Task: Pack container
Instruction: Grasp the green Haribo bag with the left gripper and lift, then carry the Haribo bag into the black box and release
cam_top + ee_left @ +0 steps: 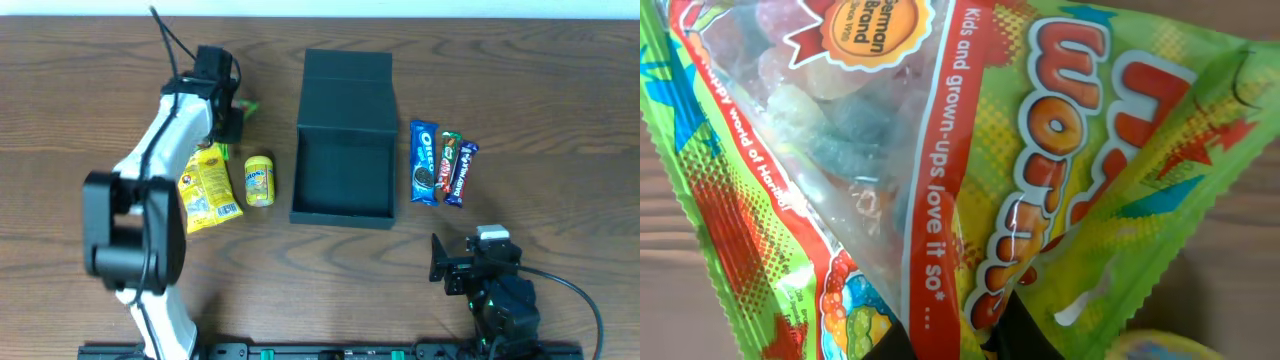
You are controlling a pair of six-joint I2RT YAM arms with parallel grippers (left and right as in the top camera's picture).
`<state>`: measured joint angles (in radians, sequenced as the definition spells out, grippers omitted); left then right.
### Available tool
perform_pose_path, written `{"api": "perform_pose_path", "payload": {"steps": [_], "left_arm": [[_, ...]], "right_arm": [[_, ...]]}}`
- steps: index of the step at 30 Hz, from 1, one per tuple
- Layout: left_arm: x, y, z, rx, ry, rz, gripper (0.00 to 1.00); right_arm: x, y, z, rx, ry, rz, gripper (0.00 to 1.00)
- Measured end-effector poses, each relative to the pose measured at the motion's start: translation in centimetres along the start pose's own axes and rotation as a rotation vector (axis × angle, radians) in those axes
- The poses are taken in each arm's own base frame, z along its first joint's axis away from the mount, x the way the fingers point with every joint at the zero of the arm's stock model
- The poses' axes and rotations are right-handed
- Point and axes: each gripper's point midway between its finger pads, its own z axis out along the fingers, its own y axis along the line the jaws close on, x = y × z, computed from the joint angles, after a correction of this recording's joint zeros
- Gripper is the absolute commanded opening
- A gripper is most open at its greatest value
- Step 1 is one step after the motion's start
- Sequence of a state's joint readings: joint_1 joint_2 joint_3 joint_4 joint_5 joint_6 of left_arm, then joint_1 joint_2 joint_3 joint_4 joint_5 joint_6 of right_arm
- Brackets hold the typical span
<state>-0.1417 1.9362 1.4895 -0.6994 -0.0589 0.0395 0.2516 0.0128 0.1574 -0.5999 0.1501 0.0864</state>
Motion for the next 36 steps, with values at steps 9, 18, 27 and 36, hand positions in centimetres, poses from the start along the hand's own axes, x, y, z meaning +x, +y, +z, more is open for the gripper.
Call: {"api": "perform_pose_path", "payload": {"steps": [9,18,27,36], "left_arm": [[-1.0,-12.7,-13.6,0.158,-0.259,0.075,0.06],[6.7,-24.2,-13.6,0.259,-0.108,0.031,0.05],[10.1,-24.9,-8.2,0.119,0.027,-0.069,0.22],[10.0,-24.6,-8.1,0.1,0.013,0.043,0.86]], "right_arm": [[0.0,0.0,0.0,0.0,0.0,0.0,0.99],[0.0,0.0,0.0,0.0,0.0,0.0,0.99],[0.0,0.0,0.0,0.0,0.0,0.0,0.99],[0.0,0.0,0.0,0.0,0.0,0.0,0.99]]}}
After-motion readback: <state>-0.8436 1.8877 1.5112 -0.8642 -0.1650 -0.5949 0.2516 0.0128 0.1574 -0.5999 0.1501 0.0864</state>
